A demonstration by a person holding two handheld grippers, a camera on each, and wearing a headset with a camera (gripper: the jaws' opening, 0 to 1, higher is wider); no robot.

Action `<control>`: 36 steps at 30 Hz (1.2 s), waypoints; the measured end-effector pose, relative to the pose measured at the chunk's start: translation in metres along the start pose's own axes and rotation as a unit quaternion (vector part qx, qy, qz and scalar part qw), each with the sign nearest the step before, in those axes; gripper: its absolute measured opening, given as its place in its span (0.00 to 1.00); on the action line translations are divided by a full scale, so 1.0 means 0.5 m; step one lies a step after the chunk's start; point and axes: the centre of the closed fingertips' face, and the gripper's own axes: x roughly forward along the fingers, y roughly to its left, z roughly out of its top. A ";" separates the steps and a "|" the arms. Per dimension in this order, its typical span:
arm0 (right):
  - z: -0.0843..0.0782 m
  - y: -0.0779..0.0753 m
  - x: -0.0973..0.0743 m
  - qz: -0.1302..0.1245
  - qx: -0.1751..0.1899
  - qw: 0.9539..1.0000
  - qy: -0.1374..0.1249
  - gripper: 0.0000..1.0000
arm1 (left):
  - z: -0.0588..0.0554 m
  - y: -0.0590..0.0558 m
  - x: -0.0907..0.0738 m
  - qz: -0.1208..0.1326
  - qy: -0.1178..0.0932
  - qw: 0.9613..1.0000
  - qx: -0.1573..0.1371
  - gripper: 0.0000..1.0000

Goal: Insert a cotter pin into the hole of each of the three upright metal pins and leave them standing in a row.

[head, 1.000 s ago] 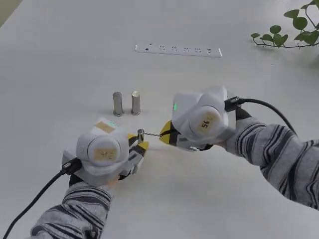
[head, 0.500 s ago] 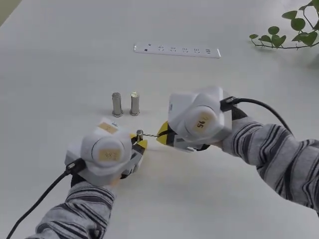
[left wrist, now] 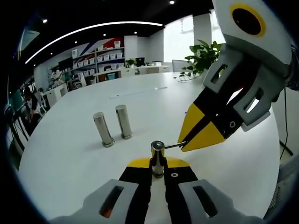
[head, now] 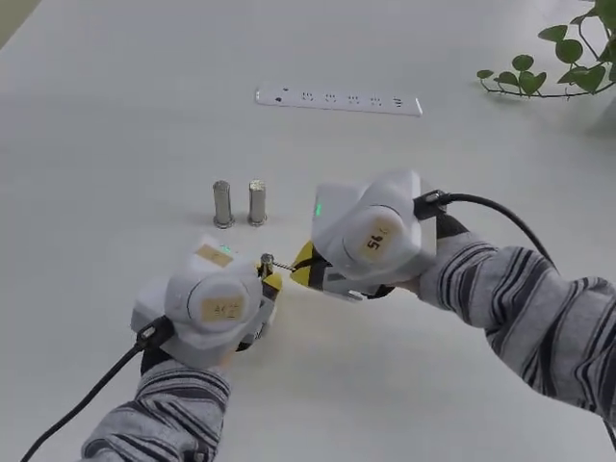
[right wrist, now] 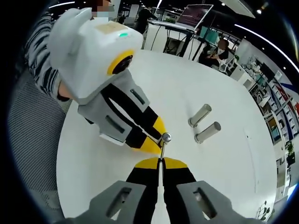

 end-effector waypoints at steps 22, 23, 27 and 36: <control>0.026 -0.013 0.024 -0.009 -0.025 1.000 -0.007 0.00 | -0.006 0.006 0.004 0.041 -0.001 0.998 -0.045 0.05; 0.027 -0.014 0.025 -0.010 -0.026 1.000 -0.007 0.00 | -0.006 0.006 0.005 0.043 -0.001 0.998 -0.046 0.05; 0.028 -0.014 0.026 -0.011 -0.025 1.000 -0.009 0.00 | -0.008 0.006 0.005 0.048 0.000 0.998 -0.046 0.05; 0.030 -0.014 0.026 -0.018 -0.016 1.000 -0.016 0.00 | -0.010 0.006 0.003 0.057 0.002 0.997 -0.052 0.05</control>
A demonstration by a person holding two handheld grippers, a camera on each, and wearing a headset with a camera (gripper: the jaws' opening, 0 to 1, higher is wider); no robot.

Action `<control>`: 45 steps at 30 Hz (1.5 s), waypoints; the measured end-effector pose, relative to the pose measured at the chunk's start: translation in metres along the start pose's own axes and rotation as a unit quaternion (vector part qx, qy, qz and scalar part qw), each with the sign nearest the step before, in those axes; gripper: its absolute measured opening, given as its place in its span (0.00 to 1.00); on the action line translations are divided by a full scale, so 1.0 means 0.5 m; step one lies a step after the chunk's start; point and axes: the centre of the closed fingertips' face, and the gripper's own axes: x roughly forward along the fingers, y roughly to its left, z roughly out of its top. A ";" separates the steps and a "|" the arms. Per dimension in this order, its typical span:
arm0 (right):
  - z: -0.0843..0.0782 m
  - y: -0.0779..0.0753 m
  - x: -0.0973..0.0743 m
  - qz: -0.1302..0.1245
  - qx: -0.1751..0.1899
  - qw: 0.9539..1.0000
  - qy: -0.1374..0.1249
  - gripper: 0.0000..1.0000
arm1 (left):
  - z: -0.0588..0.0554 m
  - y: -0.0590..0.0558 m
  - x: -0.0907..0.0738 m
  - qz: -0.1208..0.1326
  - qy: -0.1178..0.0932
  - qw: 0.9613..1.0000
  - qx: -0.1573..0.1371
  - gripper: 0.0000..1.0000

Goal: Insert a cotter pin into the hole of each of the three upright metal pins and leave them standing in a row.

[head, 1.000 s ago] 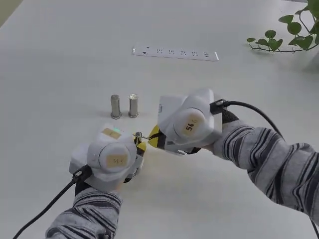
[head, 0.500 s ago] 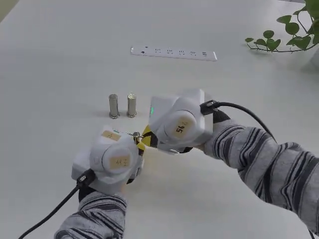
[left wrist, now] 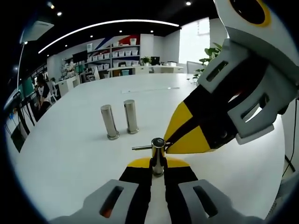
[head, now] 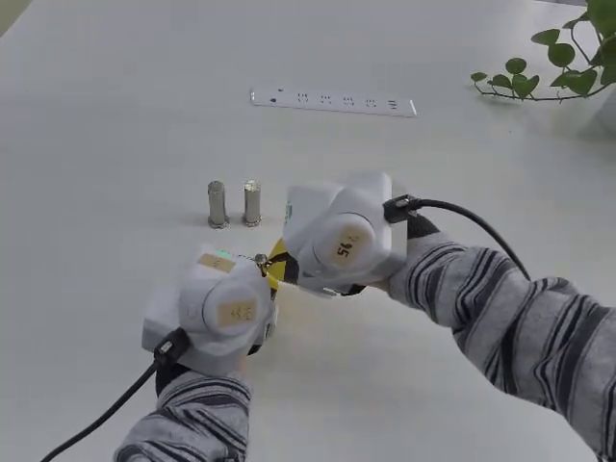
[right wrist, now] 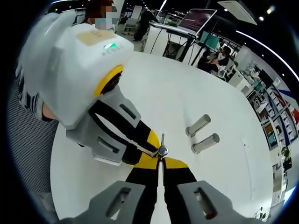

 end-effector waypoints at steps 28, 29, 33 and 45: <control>-0.092 -0.044 -0.092 -0.097 0.227 0.967 -0.065 0.34 | 0.044 0.152 0.020 0.029 0.003 1.000 0.009 0.05; -0.095 -0.045 -0.094 -0.099 0.233 0.965 -0.065 0.34 | 0.043 0.158 0.020 0.031 0.004 0.999 0.008 0.05; -0.109 -0.051 -0.102 -0.110 0.255 0.959 -0.065 0.33 | 0.041 0.180 0.017 0.042 0.003 0.999 0.000 0.05; -0.126 -0.038 -0.095 -0.112 0.290 0.949 -0.058 0.30 | 0.029 0.222 0.022 0.063 -0.006 0.998 -0.020 0.05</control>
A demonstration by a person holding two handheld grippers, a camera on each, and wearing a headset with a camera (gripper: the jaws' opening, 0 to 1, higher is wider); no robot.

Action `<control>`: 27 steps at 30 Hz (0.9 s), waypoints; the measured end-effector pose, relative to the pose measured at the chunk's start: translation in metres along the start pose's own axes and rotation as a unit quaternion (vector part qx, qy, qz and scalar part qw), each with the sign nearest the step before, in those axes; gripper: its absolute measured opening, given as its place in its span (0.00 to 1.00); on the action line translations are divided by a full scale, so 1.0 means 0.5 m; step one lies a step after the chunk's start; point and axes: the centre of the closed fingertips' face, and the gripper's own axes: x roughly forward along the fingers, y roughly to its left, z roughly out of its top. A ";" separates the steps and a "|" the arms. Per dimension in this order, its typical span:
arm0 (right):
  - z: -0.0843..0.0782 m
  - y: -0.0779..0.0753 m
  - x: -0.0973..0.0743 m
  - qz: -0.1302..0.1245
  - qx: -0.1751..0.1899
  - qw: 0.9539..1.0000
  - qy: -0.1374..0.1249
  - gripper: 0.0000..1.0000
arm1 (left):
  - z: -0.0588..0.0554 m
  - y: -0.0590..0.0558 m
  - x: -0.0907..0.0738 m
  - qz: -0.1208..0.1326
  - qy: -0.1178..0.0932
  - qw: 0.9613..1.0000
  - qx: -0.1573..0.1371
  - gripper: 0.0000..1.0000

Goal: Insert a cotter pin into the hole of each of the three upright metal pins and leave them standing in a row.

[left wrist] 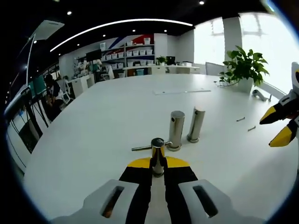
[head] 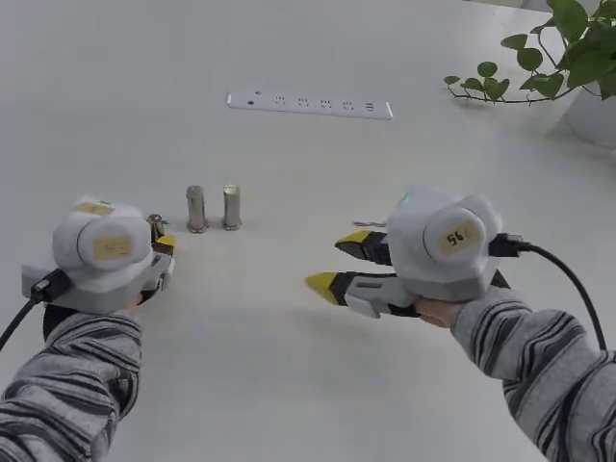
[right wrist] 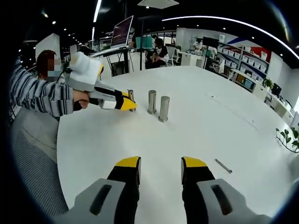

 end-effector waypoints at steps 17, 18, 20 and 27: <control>-0.006 0.001 0.012 0.002 0.035 0.999 0.000 0.30 | 0.001 0.010 0.004 0.013 -0.009 1.000 0.007 0.06; -0.005 0.002 0.013 0.002 0.036 0.999 -0.001 0.30 | 0.000 0.011 0.005 0.014 -0.007 1.000 0.006 0.06; -0.005 0.003 0.014 0.003 0.038 0.999 -0.001 0.31 | -0.003 0.009 0.005 0.013 -0.004 1.000 0.005 0.07; 0.009 0.001 0.021 0.006 0.038 0.999 -0.008 0.31 | -0.007 0.006 0.001 0.008 -0.002 1.000 0.001 0.18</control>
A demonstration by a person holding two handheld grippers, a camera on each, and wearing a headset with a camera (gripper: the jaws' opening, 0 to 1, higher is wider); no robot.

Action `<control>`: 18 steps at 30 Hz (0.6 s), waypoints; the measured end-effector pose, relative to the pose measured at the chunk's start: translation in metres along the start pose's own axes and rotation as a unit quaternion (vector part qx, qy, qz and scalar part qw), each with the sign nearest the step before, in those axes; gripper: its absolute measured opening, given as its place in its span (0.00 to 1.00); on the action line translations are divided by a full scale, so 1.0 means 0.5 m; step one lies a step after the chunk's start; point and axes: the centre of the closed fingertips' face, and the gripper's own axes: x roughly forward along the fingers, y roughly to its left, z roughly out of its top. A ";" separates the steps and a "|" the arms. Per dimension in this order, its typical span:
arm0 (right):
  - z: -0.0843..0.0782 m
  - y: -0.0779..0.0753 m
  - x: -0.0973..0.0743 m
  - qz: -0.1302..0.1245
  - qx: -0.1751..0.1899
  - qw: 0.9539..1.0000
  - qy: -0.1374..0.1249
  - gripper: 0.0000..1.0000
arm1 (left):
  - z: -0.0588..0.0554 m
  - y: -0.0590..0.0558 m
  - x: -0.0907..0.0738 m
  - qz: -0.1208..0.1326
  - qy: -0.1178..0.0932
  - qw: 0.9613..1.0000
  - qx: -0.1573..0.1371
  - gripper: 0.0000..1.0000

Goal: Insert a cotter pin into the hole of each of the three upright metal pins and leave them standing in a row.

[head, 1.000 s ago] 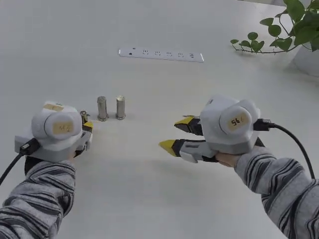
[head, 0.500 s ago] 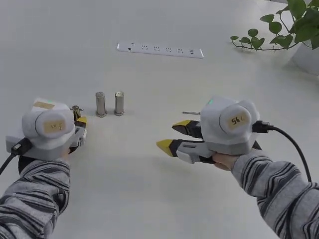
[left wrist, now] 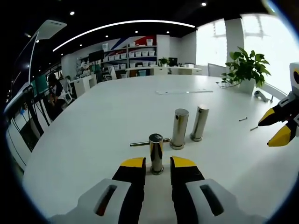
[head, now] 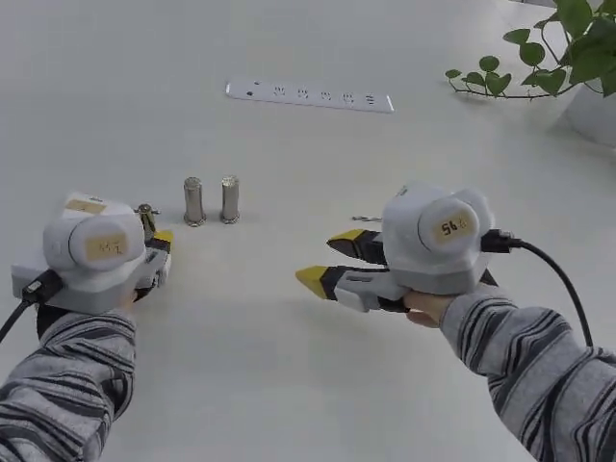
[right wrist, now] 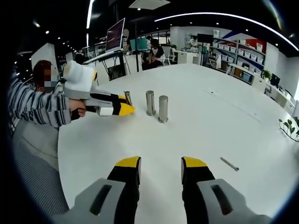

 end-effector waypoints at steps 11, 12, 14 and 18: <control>0.101 -0.016 0.046 0.007 0.006 0.998 -0.067 0.31 | 0.006 -0.008 -0.041 -0.023 -0.008 1.000 -0.015 0.42; 0.108 -0.017 0.054 0.007 0.012 0.997 -0.072 0.31 | 0.005 -0.008 -0.046 -0.024 -0.009 1.000 -0.014 0.43; 0.129 -0.015 0.074 0.010 0.029 0.996 -0.089 0.30 | 0.004 -0.012 -0.055 -0.027 -0.011 1.000 -0.003 0.46; 0.146 -0.003 0.115 0.023 0.042 0.995 -0.089 0.28 | 0.002 -0.019 -0.067 -0.037 -0.012 0.999 0.004 0.51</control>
